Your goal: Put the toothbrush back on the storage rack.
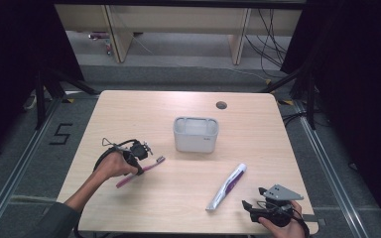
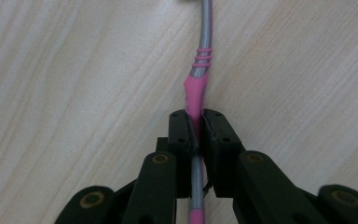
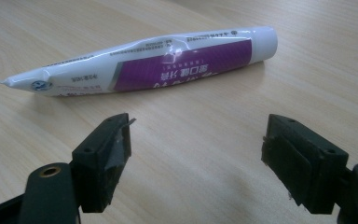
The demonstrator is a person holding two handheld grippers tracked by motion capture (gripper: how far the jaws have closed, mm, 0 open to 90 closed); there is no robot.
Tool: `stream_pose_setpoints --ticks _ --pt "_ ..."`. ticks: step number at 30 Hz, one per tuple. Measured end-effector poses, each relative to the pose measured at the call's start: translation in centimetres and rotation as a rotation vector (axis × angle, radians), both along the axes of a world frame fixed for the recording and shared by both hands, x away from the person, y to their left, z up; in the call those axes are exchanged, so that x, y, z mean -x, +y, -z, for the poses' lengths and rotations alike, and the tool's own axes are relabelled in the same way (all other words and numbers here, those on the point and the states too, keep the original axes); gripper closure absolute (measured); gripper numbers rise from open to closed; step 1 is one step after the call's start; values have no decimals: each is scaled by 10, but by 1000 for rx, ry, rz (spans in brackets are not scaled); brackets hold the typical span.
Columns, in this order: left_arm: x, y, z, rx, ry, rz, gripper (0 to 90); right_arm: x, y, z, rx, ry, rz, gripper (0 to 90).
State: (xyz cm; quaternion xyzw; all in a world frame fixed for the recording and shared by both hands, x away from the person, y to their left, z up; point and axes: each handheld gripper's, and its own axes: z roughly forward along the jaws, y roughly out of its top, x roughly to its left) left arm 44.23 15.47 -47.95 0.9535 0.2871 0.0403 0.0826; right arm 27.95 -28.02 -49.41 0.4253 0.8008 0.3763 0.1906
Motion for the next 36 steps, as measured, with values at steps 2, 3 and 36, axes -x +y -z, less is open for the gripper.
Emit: stream_pose_setpoints --ticks 2,3,36 --pt "0 -1 1 -7 0 -1 812 0 0 0 2 -1 -2 239" --pt "0 -2 0 -15 7 1 811 1 2 0 -16 18 9 239" --pt "-9 -14 -1 -113 54 53 827 0 0 0 -7 4 -1 239"
